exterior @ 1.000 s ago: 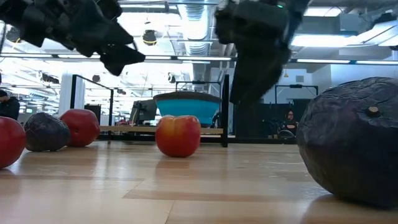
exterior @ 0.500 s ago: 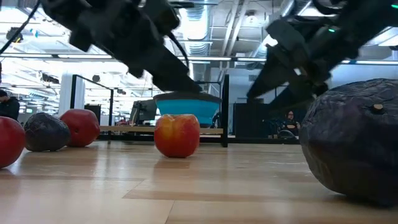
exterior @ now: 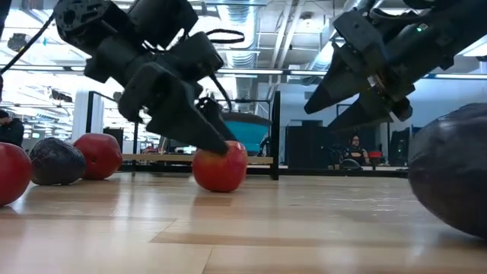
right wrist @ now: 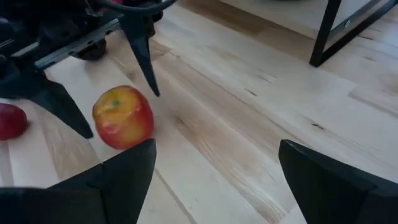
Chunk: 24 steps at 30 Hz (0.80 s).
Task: Pick & Place Fruit
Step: Put the red yellow apple into the blue strainer bowl on the shelf
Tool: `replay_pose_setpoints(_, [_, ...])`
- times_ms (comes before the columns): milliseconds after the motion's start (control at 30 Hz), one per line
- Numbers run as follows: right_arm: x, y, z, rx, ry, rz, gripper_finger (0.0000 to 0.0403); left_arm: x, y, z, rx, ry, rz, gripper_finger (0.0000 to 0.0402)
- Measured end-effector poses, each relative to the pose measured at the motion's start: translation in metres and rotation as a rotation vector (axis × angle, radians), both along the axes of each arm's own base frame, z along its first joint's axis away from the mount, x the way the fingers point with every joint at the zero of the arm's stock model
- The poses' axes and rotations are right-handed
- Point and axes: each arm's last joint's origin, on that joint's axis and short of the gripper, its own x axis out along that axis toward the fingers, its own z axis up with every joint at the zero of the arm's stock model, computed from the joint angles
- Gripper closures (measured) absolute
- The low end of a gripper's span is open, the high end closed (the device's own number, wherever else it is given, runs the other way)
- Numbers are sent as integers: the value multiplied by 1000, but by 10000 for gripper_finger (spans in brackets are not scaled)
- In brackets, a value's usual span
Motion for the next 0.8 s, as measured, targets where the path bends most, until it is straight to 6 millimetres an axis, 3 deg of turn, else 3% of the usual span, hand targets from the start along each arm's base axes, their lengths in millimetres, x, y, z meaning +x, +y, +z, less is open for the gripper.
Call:
replay_pose_setpoints(333, [1,0,1,5,-12,-2,70,2,0,-16,-21,39,21,62])
replay_pose_setpoints(600, [2,-1,1,10,-21,-6,70,2,0,-15,-34,34,30,125])
replay_pose_setpoints(700, [3,-1,1,12,-23,-6,70,0,0,-5,-90,25,54,153])
replay_pose_setpoints(800, [4,-1,2,17,-33,-9,70,-4,-1,22,-155,-47,42,162])
